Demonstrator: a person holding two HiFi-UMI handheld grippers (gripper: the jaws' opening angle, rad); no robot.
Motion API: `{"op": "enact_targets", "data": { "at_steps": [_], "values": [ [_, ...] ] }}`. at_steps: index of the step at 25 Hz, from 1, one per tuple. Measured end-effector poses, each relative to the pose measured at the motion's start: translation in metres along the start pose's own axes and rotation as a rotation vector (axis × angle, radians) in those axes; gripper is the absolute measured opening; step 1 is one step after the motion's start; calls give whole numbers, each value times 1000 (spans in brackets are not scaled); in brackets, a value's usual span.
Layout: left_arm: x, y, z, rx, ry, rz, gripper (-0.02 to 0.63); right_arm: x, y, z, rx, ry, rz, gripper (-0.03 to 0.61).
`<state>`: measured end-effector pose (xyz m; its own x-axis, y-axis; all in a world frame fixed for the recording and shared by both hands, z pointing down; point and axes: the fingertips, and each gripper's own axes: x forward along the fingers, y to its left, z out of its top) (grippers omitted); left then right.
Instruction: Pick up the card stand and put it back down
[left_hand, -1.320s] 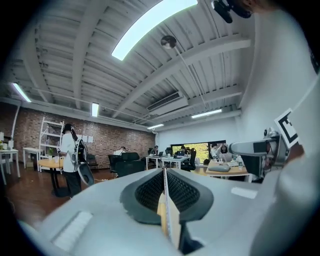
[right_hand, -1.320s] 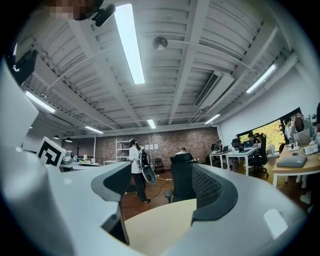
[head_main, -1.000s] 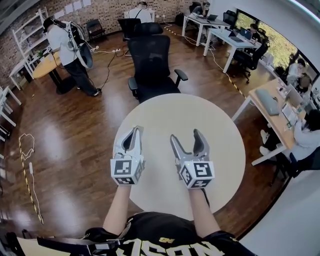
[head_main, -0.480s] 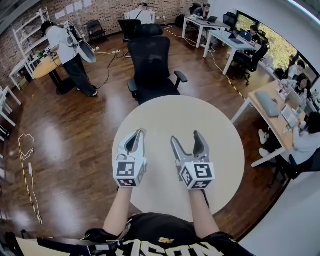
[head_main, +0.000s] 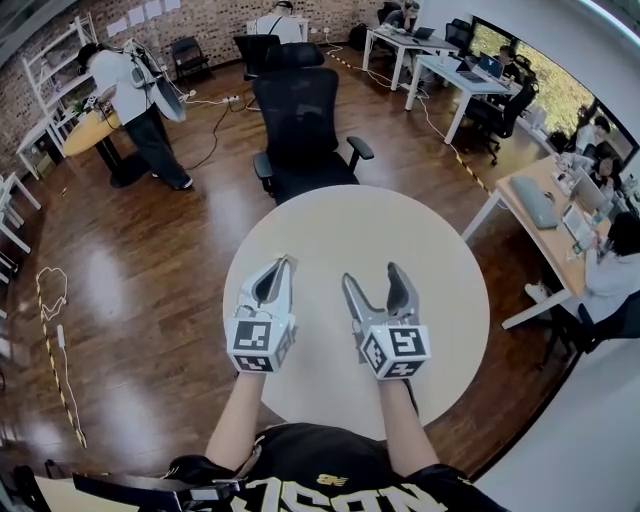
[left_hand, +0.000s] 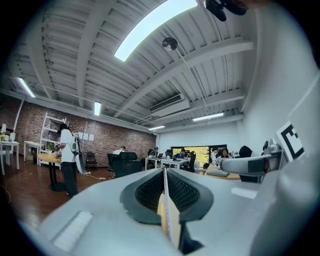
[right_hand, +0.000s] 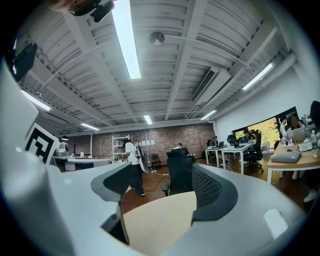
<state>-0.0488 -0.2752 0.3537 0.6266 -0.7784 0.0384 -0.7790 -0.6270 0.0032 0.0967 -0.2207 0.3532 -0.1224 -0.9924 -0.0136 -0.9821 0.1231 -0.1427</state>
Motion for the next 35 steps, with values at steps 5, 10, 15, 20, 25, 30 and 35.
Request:
{"op": "enact_targets", "data": {
  "at_steps": [5,10,15,20,25,30,35],
  "values": [
    [9,-21,-3,-2,7,-71,14,-15,-13,9,-7,-54,-27,383],
    [28,-58,-12,-14,27,-171,14,-35,-43,3,-8,-42,-100,383],
    [45,-97,-29,-35,73,-264,14,-60,-78,-7,8,-25,-192,383],
    [63,-139,-50,-41,112,-356,14,-91,-119,-18,25,-11,-287,383],
    [82,-178,-67,-52,147,-438,14,-122,-157,-30,45,7,-381,383],
    [104,-201,-82,-12,188,-508,14,-147,-181,-41,64,28,-445,383],
    [139,-210,-78,74,198,-582,14,-165,-201,-47,72,45,-481,383]
  ]
}}
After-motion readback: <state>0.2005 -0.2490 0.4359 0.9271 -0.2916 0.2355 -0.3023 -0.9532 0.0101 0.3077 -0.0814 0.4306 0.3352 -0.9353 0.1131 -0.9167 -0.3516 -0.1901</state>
